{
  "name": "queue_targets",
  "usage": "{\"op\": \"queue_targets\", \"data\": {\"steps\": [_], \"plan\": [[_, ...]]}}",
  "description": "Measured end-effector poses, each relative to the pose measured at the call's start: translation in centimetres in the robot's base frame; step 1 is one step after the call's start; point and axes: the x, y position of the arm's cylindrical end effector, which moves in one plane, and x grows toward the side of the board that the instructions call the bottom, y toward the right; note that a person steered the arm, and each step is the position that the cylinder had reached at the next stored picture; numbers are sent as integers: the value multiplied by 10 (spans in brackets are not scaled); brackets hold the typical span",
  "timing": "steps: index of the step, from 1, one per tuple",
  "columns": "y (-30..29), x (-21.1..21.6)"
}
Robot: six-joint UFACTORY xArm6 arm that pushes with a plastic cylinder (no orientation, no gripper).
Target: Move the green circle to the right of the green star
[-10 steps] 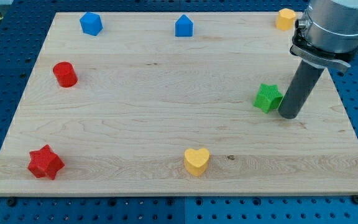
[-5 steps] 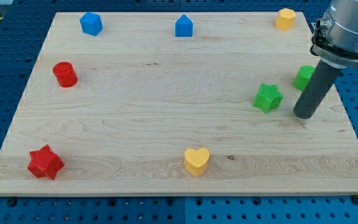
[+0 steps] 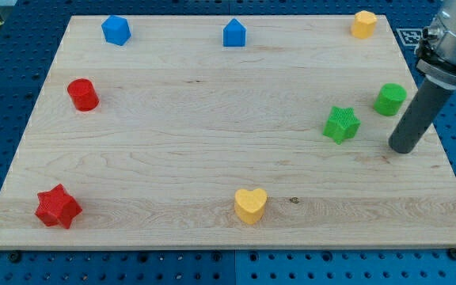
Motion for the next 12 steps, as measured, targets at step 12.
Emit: {"op": "queue_targets", "data": {"steps": [12], "plan": [[14, -98]]}}
